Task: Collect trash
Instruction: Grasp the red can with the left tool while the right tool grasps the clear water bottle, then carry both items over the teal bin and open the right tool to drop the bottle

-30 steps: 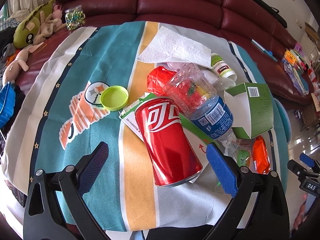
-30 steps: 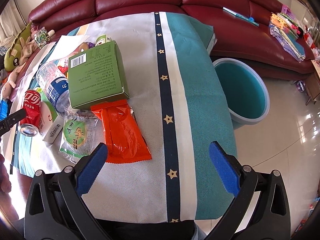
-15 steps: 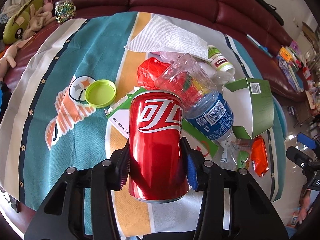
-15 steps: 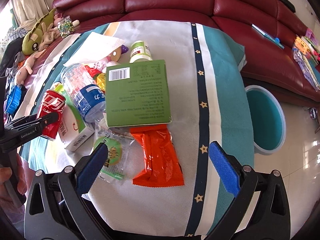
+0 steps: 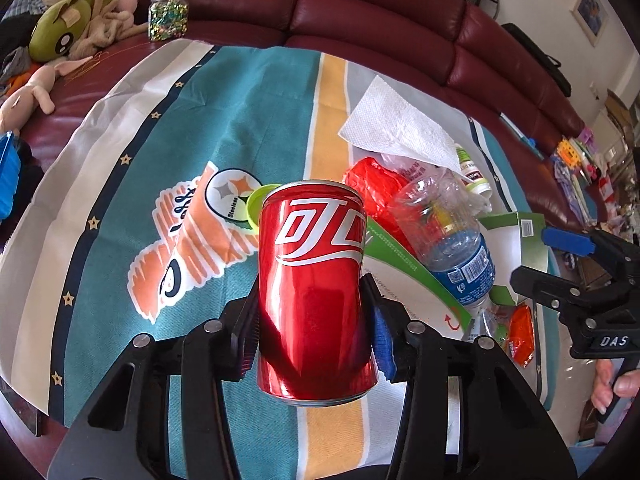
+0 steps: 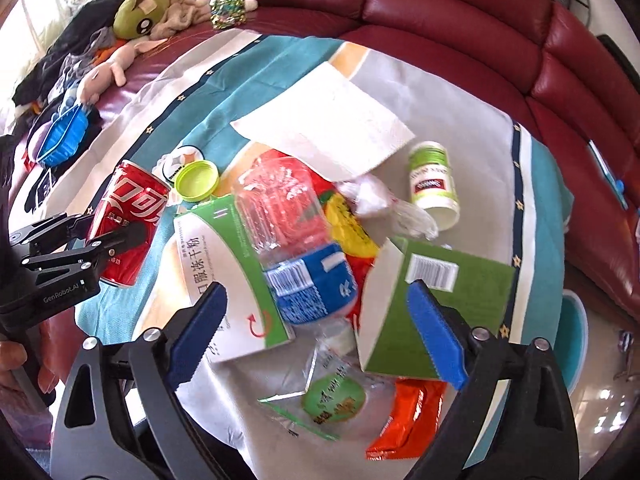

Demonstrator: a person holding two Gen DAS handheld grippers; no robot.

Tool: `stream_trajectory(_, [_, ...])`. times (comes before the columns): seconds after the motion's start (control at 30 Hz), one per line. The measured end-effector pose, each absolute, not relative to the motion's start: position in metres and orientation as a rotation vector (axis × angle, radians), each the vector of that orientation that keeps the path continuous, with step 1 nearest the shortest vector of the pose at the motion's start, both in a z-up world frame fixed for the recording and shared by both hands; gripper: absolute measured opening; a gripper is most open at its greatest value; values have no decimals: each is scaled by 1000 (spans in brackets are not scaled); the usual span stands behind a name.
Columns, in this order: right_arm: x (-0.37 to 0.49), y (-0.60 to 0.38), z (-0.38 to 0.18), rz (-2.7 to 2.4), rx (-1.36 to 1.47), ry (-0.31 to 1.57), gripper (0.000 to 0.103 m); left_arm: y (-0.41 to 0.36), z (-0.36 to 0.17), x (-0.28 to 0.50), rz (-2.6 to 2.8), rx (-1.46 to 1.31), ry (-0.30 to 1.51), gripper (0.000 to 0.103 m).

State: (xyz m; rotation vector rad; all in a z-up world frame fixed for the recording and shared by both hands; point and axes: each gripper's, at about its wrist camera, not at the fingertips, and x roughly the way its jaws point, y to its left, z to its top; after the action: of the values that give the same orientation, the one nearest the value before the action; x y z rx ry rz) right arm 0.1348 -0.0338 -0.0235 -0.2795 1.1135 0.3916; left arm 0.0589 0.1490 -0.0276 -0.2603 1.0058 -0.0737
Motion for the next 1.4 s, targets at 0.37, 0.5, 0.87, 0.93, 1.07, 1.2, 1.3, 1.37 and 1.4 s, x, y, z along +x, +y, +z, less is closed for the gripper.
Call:
stream_trajectory(0.37, [180,15,-73,420,-416,1262,72,171,-38,59,-83,-300,1026,47])
stream_trajectory(0.5, [188,17,-86,410,-428,1289,68,168,-41,64,-89,-289,1032,47])
stream_trajectory(0.87, [197,5,-39,471,-262,1185,62,159,-26,72,-95,-270,1005,47])
stream_trajectory(0.93, [197,3,-24,478,-236,1153,62,155,-19,74,-100,-262,993,47])
stream_trajectory(1.07, [195,-11,10,478,-169,1087,62,144,-4,76,-112,-243,967,47])
stream_trajectory(1.2, [191,-41,42,453,-107,1019,62,124,13,80,-151,-212,944,47])
stream_trajectory(1.3, [184,-75,70,412,-69,954,62,98,31,87,-203,-171,914,47])
stream_trajectory(1.37, [180,-103,85,367,-40,913,62,76,43,92,-246,-138,894,47])
stream_trajectory(1.4, [179,-120,91,341,-23,897,62,64,48,95,-267,-122,887,47])
